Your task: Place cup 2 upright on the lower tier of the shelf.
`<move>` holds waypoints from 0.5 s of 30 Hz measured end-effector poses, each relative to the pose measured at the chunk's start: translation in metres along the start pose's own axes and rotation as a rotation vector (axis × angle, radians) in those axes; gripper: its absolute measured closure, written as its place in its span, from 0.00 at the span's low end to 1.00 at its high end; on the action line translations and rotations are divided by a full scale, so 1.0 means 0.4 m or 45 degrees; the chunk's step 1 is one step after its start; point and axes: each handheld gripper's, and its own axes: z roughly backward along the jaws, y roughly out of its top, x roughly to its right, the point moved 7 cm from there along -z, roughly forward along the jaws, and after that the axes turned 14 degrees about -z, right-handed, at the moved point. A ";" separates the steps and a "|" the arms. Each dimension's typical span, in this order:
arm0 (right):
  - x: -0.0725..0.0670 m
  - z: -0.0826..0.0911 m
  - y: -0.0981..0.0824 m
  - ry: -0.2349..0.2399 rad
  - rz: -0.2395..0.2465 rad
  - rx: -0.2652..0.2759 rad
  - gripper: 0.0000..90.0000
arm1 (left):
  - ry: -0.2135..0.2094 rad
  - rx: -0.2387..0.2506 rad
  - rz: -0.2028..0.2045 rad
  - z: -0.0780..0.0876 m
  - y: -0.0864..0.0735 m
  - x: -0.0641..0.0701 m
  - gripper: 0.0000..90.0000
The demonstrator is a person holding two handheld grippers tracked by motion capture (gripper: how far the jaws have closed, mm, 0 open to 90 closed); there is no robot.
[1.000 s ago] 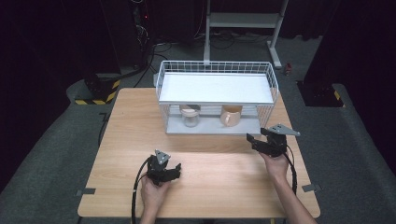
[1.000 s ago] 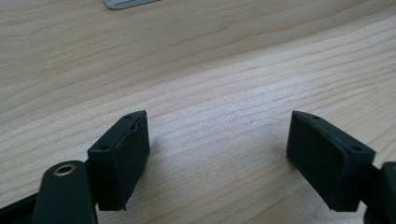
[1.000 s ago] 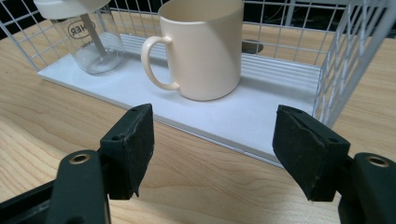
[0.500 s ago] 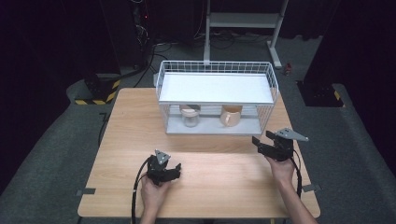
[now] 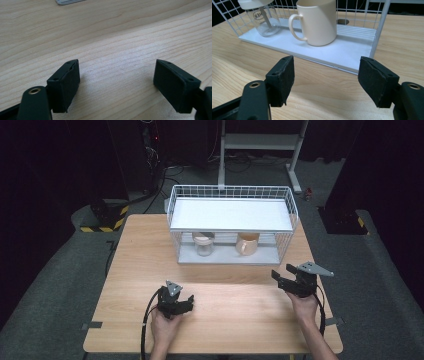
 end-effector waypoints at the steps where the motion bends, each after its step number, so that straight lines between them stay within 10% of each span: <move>1: 0.001 0.001 -0.003 -0.006 -0.005 -0.004 0.33 | -0.001 -0.002 0.000 0.000 0.000 0.000 0.24; 15: 0.021 0.017 -0.032 -0.011 -0.017 -0.013 0.33 | 0.002 0.003 0.005 0.000 0.000 0.000 0.24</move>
